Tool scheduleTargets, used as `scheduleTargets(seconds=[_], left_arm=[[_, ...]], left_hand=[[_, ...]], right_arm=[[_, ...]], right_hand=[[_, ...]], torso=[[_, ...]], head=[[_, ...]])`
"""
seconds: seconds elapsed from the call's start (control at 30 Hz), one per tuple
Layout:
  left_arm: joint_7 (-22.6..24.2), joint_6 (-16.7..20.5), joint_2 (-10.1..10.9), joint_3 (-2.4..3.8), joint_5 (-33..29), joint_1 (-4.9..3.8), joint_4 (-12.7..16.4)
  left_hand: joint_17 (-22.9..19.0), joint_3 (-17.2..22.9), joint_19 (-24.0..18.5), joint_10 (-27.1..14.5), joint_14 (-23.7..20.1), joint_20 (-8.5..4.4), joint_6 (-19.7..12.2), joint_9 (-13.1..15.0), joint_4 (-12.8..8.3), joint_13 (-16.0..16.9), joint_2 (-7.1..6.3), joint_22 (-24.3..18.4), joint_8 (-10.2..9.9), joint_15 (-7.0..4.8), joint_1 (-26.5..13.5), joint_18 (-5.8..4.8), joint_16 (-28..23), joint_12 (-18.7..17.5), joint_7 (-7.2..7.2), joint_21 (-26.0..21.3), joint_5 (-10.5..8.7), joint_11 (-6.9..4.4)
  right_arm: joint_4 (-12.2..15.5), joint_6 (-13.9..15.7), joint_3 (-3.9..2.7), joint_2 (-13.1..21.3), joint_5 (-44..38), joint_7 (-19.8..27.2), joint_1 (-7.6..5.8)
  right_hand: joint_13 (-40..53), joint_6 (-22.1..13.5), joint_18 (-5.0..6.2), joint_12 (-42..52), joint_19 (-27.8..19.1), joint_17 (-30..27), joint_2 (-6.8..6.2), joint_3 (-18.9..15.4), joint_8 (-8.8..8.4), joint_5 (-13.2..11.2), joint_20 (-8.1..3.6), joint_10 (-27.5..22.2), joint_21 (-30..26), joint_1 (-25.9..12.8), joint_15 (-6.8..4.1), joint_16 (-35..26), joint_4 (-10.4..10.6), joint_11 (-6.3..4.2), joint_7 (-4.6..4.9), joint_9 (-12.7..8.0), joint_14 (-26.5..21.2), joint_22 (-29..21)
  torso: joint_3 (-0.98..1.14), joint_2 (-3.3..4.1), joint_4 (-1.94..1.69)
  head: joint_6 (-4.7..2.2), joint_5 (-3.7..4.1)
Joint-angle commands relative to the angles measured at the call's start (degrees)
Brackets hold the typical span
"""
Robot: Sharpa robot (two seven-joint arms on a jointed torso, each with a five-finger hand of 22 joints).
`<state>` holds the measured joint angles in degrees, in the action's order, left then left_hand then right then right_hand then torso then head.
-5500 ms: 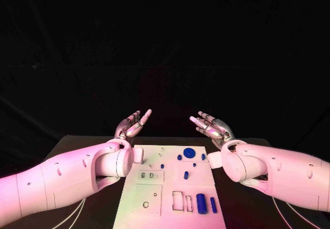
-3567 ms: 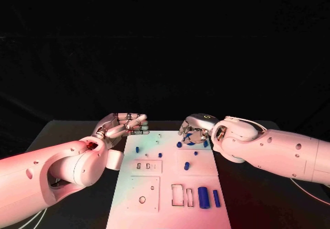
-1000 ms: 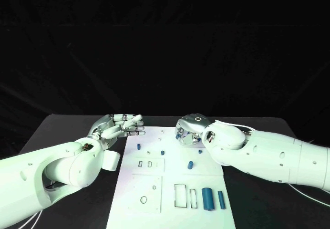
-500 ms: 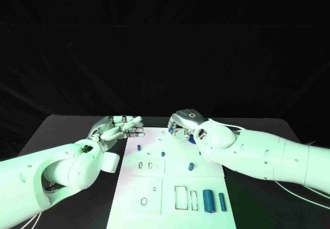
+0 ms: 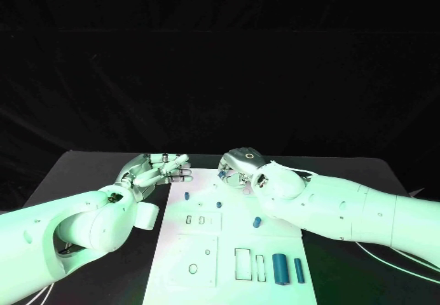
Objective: Assemble the parts on the task board
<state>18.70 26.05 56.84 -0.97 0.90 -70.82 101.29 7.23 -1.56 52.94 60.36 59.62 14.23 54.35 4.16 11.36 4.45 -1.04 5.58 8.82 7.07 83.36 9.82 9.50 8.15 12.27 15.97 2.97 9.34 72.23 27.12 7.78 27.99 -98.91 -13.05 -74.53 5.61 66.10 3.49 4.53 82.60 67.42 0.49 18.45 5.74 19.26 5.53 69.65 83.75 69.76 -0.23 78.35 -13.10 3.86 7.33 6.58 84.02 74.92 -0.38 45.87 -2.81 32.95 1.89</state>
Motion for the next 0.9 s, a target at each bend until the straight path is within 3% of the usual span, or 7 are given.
scheduleTargets(seconds=[0.03, 0.57, 0.77, 0.9], left_arm=[[0.3, -0.4, 0.0, 0.07, -0.1, -0.19, 0.2], [0.1, -0.5, 0.0, 0.09, -0.1, -0.54, 0.3], [0.0, -0.6, 0.0, 0.09, -0.1, -0.67, 0.3], [-0.1, -0.6, 0.0, 0.09, -0.1, -0.74, 0.3]], left_hand=[[0.1, -0.3, 0.2, 0.1, 0.0, 0.03, 0.0, -0.1, -0.1, -0.1, 0.47, -0.1, -0.4, 0.44, -0.2, 0.73, -0.2, -0.2, 0.39, -0.4, -0.17, 0.27], [0.1, -0.3, 0.2, 0.0, 0.0, 0.06, 0.0, -0.1, -0.1, -0.1, 0.53, -0.1, -0.5, 0.47, 0.0, 0.72, -0.3, -0.3, 0.40, -0.4, -0.17, 0.29], [0.1, -0.3, 0.2, 0.0, 0.0, 0.06, 0.0, -0.1, -0.1, -0.1, 0.53, -0.1, -0.5, 0.47, 0.0, 0.72, -0.3, -0.3, 0.40, -0.4, -0.17, 0.29], [0.1, -0.3, 0.2, 0.0, 0.0, 0.06, 0.0, -0.1, -0.1, -0.1, 0.53, -0.1, -0.5, 0.47, 0.0, 0.72, -0.3, -0.3, 0.40, -0.4, -0.17, 0.29]], right_arm=[[-0.4, 0.3, -0.02, -0.3, 0.1, 0.7, 0.07], [-1.8, 0.2, -0.03, -1.5, 0.8, 1.2, 0.11], [-2.3, -0.5, -0.04, -1.8, 1.0, 1.1, 0.06], [-2.8, -1.2, -0.04, -1.9, 1.0, 1.0, 0.02]], right_hand=[[0.0, 0.1, -0.93, -0.4, 0.3, -0.1, -0.62, 0.4, 0.40, -0.3, 0.12, 0.3, 0.1, 0.0, -0.29, 0.2, -0.1, 0.13, 0.16, 0.0, 2.1, 3.7], [-0.1, -0.3, -0.74, -0.7, -0.3, -0.8, -1.17, 0.9, 0.14, -0.4, 0.23, 0.0, -0.3, -0.4, -0.14, -0.1, 0.4, 0.30, 0.32, 0.1, 1.9, 3.0], [-0.5, -1.3, -0.47, -1.0, -1.2, -2.1, -2.44, 1.6, -0.51, -0.7, 0.52, -1.3, -1.1, -1.0, 0.23, -0.8, 1.3, 0.77, 0.78, 0.1, 1.5, 1.9], [-0.8, -3.6, -0.21, -1.0, -2.0, -3.2, -3.57, 2.0, -1.88, -1.2, 0.93, -3.0, -1.8, -1.4, 0.75, -1.3, 1.9, 1.38, 1.57, -0.4, 1.2, 0.7]], torso=[[-0.03, 0.31, -0.11], [-0.09, 0.61, -0.45], [-0.15, 0.70, -0.55], [-0.17, 0.75, -0.61]], head=[[-0.11, -0.04], [-0.30, -0.07], [-0.33, 0.04], [-0.34, 0.09]])
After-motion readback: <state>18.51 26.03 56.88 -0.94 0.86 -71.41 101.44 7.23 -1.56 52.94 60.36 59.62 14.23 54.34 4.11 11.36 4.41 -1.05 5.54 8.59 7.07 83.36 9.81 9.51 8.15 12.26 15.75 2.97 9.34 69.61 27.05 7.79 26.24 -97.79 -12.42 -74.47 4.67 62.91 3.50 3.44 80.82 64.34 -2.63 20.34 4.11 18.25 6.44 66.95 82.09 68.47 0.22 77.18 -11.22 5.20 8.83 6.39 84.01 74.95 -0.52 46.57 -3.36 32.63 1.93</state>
